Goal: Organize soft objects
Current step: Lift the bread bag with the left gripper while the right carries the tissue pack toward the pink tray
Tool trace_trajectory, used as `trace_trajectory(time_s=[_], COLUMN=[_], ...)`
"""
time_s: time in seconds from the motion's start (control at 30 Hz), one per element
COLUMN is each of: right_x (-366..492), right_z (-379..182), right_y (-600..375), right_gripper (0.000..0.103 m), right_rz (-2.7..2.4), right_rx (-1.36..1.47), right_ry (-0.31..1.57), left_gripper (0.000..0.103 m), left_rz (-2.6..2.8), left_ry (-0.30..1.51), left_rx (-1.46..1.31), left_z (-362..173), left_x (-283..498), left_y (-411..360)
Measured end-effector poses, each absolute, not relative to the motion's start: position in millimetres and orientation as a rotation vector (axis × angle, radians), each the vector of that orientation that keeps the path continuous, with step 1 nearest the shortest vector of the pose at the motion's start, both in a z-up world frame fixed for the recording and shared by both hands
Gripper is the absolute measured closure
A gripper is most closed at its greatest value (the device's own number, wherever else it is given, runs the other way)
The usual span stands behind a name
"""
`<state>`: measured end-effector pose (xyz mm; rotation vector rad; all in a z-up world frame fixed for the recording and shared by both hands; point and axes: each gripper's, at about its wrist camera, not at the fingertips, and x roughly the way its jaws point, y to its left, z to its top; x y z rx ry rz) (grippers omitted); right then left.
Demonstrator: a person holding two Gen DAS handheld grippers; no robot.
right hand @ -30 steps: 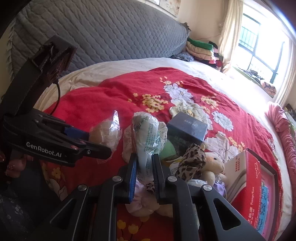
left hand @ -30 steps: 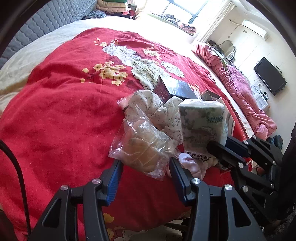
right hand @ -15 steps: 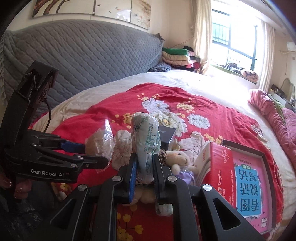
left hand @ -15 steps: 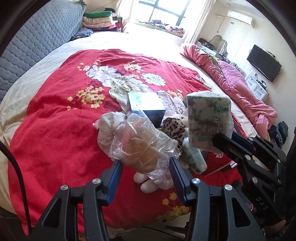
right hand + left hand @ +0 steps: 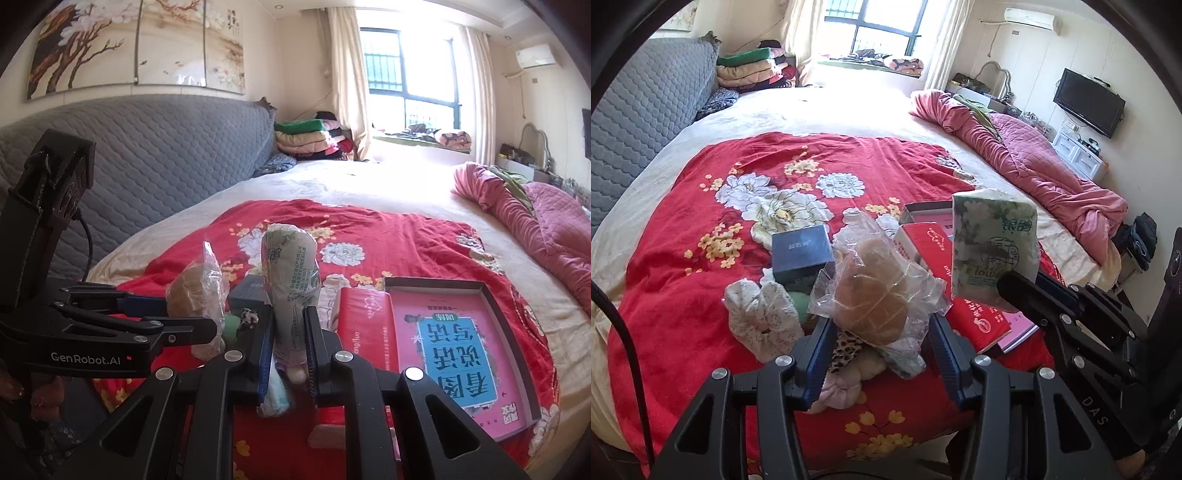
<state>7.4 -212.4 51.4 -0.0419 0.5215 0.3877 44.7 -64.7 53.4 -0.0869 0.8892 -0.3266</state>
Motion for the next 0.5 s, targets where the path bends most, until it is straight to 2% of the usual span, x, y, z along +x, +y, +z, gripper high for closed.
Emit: trace_trajectory(time_s=[0.5], right_x=[6], right_z=[53], right_y=[-317], right_gripper=[0.087], right_rz=[0.147], right_rx=[0.133], right_ry=[0.505], left_gripper=[0.051], left_rz=[-0.487], left_ry=[0.899], left_rx=[0.033], left_z=[67], left_x=[70], left_y=[-183])
